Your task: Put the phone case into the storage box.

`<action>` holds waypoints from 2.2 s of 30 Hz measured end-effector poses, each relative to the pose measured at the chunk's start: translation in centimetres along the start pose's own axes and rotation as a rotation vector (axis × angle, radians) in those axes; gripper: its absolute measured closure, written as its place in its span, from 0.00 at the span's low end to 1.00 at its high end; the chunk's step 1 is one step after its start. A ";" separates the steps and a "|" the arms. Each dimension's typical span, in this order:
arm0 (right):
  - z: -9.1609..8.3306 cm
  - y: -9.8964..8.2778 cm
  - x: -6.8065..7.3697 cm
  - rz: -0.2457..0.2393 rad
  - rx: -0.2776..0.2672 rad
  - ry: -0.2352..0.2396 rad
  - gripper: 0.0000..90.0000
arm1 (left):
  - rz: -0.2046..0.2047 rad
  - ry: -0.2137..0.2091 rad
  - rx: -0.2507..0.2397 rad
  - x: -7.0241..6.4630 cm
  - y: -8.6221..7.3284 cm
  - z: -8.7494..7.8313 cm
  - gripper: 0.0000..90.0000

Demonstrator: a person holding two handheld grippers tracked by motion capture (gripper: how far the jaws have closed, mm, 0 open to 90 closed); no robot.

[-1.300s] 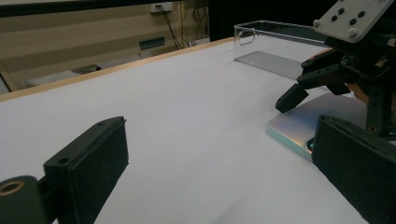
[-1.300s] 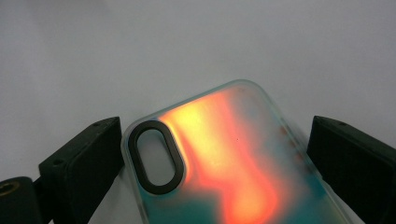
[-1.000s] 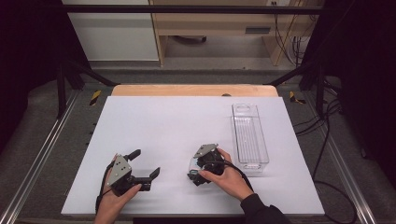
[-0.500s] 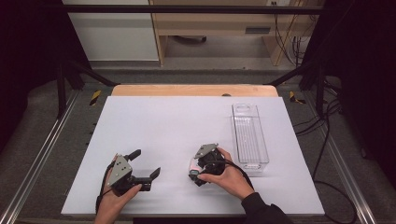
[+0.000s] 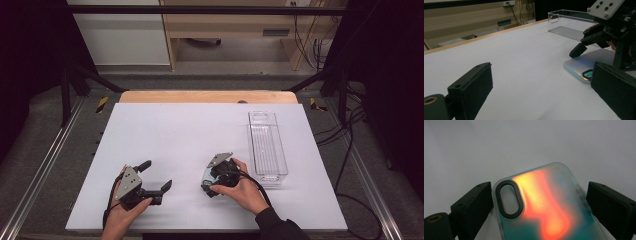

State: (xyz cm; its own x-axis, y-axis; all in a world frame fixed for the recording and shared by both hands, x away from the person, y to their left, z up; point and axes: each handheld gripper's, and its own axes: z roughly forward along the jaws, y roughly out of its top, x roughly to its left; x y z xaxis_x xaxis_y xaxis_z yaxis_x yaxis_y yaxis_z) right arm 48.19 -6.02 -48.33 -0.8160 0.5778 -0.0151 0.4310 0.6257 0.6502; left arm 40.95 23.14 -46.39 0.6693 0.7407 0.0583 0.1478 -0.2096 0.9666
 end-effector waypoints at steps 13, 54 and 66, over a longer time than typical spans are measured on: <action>0.6 0.6 -0.1 0.030 -0.022 -0.027 0.13 | 0.001 -0.002 -0.001 0.0 0.0 0.0 0.04; -1.0 1.8 -1.0 0.141 -0.190 -0.005 0.20 | -0.036 -0.005 -0.024 0.3 0.2 -0.3 0.04; -3.8 5.0 -0.7 0.163 -0.403 -0.014 0.20 | -0.065 -0.054 -0.037 -0.4 1.0 -0.3 0.06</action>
State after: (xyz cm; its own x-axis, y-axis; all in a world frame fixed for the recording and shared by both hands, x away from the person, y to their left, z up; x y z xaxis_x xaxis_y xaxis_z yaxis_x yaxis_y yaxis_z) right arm 49.46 -5.29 -42.24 -0.7434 0.6608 0.1036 0.3665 0.2729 0.8895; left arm 40.58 22.78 -45.35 0.6976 0.7163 -0.0171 0.1659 -0.1382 0.9764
